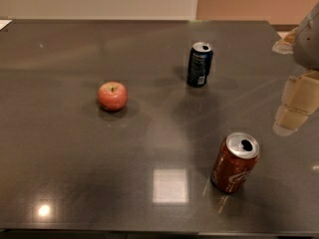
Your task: Knock coke can over
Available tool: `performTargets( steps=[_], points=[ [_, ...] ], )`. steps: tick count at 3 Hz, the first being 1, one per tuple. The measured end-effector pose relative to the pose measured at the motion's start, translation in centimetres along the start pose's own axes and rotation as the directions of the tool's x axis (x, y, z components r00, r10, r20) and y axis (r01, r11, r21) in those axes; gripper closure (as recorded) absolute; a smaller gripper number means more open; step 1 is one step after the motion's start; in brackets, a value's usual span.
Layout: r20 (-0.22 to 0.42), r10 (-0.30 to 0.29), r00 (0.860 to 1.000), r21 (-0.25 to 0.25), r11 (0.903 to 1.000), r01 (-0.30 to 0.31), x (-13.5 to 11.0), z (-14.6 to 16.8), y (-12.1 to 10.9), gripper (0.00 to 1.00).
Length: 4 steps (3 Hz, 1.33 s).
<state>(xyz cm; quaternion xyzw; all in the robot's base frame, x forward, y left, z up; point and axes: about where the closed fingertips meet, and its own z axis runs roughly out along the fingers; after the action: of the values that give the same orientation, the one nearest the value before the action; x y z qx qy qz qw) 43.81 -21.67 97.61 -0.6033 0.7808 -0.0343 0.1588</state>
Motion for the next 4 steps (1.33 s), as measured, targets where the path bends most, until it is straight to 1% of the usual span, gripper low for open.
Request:
performTargets(
  steps=[1, 2, 3, 4],
  points=[
    [0.011, -0.002, 1.0, -0.002, 1.0, 0.002, -0.1, -0.2, 0.0, 0.0],
    [0.069, 0.005, 0.998, -0.038, 0.9993, -0.002, 0.1, -0.3, 1.0, 0.0],
    [0.178, 0.007, 0.984, -0.102, 0.9947, 0.011, 0.1, -0.5, 3.4, 0.0],
    [0.296, 0.038, 0.954, -0.165, 0.9863, 0.012, 0.0, 0.2, 6.0, 0.0]
  ],
)
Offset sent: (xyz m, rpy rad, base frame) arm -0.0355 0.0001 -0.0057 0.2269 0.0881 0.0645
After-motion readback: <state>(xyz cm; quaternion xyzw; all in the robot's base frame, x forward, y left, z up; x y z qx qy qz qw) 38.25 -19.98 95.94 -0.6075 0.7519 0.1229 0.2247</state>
